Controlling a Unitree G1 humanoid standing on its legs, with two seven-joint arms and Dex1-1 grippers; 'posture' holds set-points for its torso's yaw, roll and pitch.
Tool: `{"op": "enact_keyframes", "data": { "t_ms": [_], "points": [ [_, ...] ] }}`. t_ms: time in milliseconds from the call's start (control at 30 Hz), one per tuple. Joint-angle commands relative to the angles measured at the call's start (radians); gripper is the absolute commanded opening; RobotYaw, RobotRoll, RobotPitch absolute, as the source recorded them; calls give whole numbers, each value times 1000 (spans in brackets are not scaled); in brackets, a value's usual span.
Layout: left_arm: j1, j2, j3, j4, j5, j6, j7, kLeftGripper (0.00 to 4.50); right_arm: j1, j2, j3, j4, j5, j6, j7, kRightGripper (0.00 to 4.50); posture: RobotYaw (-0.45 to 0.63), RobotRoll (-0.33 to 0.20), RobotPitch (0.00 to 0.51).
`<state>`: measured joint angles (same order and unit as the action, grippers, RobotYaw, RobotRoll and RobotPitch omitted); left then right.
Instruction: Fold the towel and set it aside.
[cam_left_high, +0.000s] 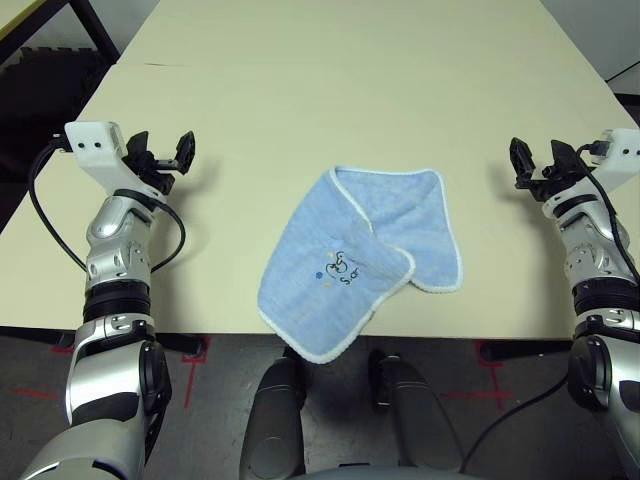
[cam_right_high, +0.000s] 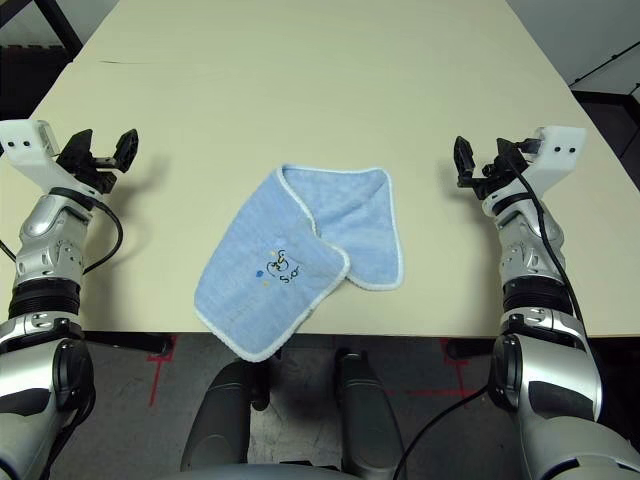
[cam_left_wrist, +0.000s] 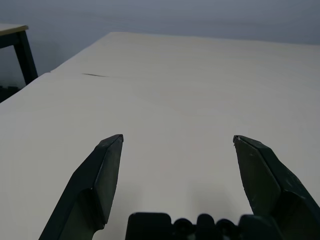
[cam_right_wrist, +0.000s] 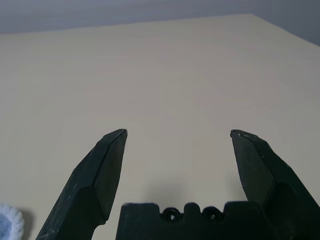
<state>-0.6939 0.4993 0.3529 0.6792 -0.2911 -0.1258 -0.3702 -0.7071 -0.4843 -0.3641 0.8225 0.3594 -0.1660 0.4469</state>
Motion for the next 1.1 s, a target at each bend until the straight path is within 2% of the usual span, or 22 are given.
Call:
{"op": "enact_keyframes", "data": {
  "t_ms": [33, 333, 467, 633, 800, 967, 1100],
  "points": [
    [-3, -17, -10, 21, 23, -34, 26, 4467, 10, -8, -15, -22, -16, -31, -35, 4500, 8, 0, 201],
    [-22, -11, -15, 59, 29, -50, 18, 4467, 18, -12, -15, -28, -28, -60, -79, 4500, -4, 0, 199],
    [-37, -1, -19, 72, 11, -29, -43, 4467, 17, -11, -11, -35, -26, -51, -71, 4500, -1, 0, 200],
    [-73, 51, -43, 83, -36, 75, -277, 4467, -1, -25, 9, -22, -32, -20, -22, 4500, 18, 0, 202],
    [-84, 93, -117, 48, -76, 218, -588, 4467, -24, -40, 42, -24, -32, 47, 75, 4500, 42, 0, 215],
    [-101, 121, -180, 33, -69, 263, -774, 4467, -72, -71, 47, 12, -26, 103, 155, 4500, 44, 0, 231],
    [-112, 139, -231, -4, -60, 236, -920, 4467, -139, -109, 77, 63, -38, 174, 270, 4500, 37, 0, 245]
  ]
}}
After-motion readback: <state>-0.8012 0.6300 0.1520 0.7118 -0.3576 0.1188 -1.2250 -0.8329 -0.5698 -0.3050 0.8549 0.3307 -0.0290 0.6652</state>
